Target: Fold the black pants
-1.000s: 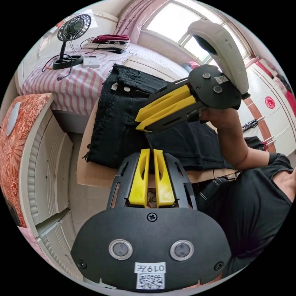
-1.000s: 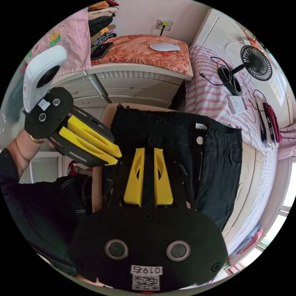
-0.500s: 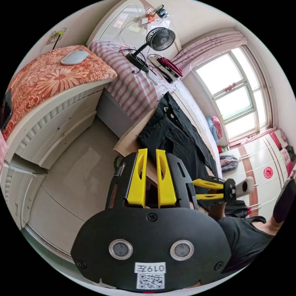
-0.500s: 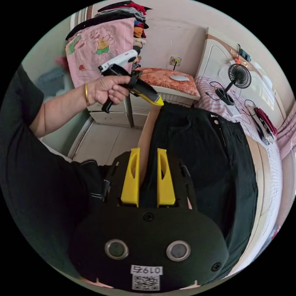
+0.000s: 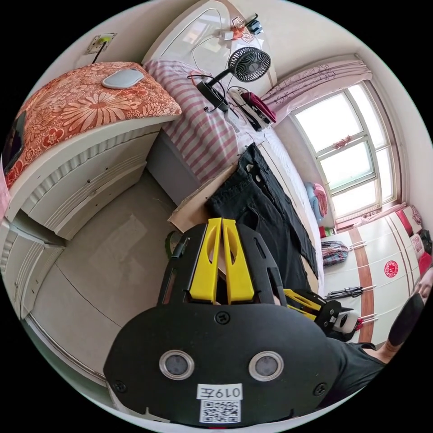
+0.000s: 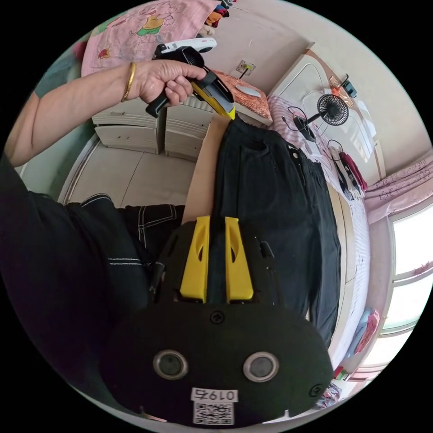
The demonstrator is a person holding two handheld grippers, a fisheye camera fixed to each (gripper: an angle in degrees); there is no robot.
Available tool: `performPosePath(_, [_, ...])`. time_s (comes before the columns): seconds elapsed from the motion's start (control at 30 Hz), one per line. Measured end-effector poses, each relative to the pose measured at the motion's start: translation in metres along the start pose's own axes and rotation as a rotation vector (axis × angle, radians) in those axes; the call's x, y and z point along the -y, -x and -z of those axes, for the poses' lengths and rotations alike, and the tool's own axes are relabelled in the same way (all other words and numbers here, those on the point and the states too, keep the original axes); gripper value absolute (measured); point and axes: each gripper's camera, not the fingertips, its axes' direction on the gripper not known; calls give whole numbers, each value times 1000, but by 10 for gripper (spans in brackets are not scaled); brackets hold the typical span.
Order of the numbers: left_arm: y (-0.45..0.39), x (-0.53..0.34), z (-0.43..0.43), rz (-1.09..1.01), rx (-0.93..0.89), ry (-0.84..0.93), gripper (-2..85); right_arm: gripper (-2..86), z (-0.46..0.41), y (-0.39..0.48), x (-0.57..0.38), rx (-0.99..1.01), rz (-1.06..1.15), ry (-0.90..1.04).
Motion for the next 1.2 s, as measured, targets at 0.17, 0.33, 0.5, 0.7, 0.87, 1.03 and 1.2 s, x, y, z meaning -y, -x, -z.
performPosePath(0.17, [-24, -14, 0, -62, 78, -18, 10, 33, 55, 4, -7, -21, 10, -10])
performPosePath(0.33, [-39, -27, -16, -67, 194, 5, 9, 33, 103, 2, -20, -46, -2, -49])
performPosePath(0.5, [-120, -56, -12, -330, 392, -64, 9, 44, 178, -35, -44, 69, -84, -129])
performPosePath(0.7, [-290, -128, -86, -1012, 268, -86, 9, 34, 283, -109, -148, 168, -411, -343])
performPosePath(0.87, [-371, -176, -174, -1264, 120, 58, 11, -2, 361, -121, -252, -84, -705, -278])
performPosePath(1.03, [-400, -200, -230, -1322, 160, 147, 9, 9, 403, -122, -307, -246, -887, -88])
performPosePath(1.2, [-396, -179, -258, -1136, 267, 194, 8, 95, 436, -175, -327, -93, -953, -51])
